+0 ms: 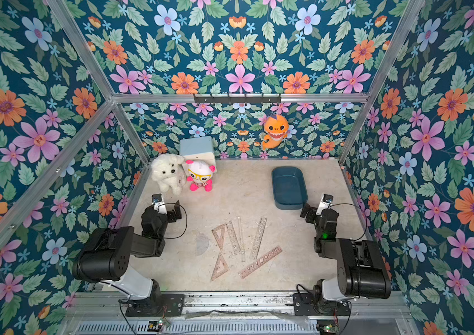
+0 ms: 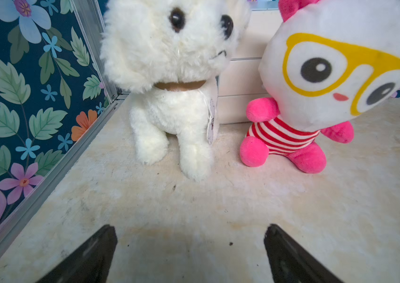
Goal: Put the scattered rulers into the storage box
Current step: Move the storage box to the center of the board.
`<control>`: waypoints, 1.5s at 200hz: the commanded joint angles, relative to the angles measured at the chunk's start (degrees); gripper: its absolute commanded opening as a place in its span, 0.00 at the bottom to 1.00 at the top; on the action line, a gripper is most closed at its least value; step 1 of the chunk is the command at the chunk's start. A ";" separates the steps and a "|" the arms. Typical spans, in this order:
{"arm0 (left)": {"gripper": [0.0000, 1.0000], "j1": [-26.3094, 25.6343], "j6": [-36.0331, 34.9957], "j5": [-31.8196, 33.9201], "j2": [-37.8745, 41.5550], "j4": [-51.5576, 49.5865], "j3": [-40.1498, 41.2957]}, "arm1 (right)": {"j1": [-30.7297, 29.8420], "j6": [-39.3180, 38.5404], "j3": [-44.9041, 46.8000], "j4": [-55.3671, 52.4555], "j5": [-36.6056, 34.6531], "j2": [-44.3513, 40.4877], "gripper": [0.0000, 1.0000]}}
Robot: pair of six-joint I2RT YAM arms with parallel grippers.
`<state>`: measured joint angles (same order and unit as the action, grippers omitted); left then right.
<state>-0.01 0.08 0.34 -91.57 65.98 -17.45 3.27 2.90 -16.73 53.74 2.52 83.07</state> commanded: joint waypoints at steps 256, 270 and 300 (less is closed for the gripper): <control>0.95 -28.49 29.14 -7.56 -12.62 -61.66 -54.94 | -4.14 14.14 -50.83 -74.94 6.08 8.99 0.99; 0.95 -29.92 28.19 -15.39 -18.94 -62.45 -62.24 | -2.22 13.50 -55.24 -75.94 6.69 15.14 0.97; 0.89 -31.14 29.16 -23.92 -33.65 -66.09 -78.73 | -1.79 10.47 -64.29 -78.85 5.12 24.48 0.90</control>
<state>-30.87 27.79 -12.67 -117.51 4.99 -87.26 1.43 16.75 -75.40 -20.23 6.37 102.32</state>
